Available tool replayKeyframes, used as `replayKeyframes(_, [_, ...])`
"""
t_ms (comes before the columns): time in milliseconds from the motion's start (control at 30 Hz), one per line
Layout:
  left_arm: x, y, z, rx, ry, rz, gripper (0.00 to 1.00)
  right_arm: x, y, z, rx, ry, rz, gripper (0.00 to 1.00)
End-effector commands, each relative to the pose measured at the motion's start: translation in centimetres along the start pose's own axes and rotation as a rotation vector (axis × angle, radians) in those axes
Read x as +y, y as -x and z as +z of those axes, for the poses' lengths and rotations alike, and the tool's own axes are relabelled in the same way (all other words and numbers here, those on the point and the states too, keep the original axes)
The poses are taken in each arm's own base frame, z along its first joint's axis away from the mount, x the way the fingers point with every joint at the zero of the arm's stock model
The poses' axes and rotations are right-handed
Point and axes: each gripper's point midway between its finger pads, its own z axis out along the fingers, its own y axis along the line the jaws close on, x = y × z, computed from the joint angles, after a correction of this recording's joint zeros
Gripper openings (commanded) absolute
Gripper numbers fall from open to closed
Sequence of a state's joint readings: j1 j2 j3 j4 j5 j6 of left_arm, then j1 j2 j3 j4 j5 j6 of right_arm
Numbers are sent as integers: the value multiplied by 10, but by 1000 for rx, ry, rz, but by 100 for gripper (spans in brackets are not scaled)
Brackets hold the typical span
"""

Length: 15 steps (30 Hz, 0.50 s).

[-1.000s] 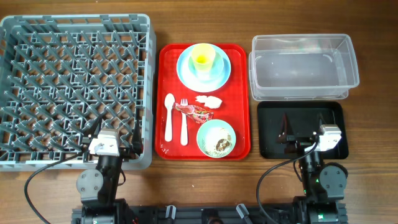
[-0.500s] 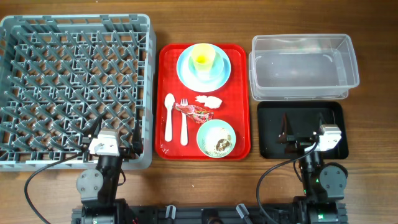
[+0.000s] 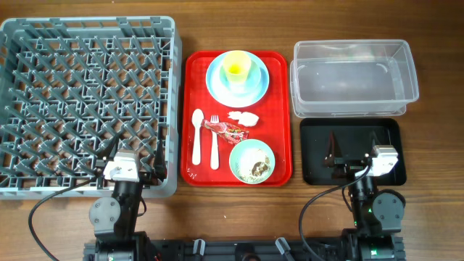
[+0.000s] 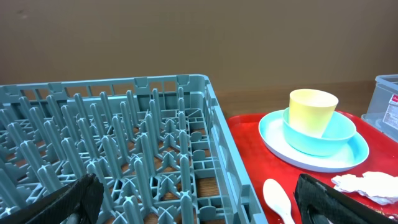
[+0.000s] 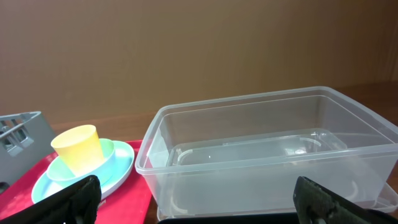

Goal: Sort waste into correct bins and load items into the dishwasher rack
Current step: 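Move the left gripper from rest toward the white spoon on the tray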

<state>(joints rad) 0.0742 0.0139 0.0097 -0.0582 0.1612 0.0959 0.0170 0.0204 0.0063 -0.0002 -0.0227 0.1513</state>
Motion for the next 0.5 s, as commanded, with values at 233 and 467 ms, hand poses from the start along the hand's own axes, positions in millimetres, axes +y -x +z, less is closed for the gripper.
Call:
replayKeyframes(233, [3,-2,0,3,16,8,100,3,-1,0,3,13,-18,100])
replayKeyframes(467, [3,-2,0,3,16,8,100,3,-1,0,3,13,-18,100])
